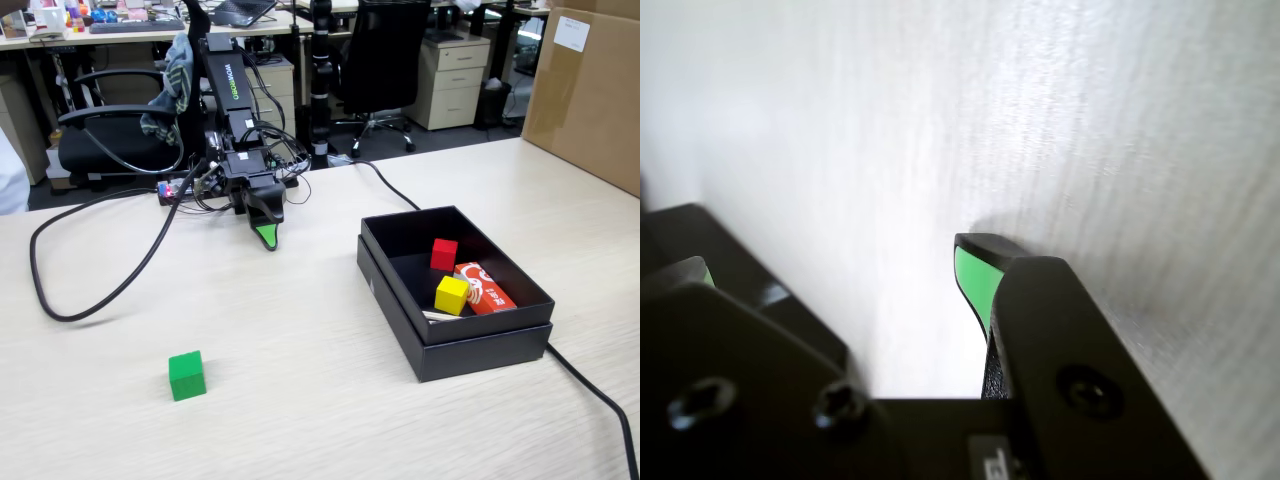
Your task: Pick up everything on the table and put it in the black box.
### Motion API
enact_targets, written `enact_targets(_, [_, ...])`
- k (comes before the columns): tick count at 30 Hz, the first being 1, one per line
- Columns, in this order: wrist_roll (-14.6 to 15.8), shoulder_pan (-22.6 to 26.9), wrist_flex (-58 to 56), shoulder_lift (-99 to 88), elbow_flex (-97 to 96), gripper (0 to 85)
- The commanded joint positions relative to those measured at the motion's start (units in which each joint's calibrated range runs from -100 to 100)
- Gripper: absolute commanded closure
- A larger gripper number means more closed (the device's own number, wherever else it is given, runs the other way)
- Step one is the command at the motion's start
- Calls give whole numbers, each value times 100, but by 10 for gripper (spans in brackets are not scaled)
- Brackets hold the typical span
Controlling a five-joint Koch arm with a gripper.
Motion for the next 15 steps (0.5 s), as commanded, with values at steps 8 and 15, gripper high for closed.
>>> enact_targets(8, [-34, -63, -3093, 241, 2858, 379])
enact_targets(15, [-171, -205, -4709, 1342, 4934, 379])
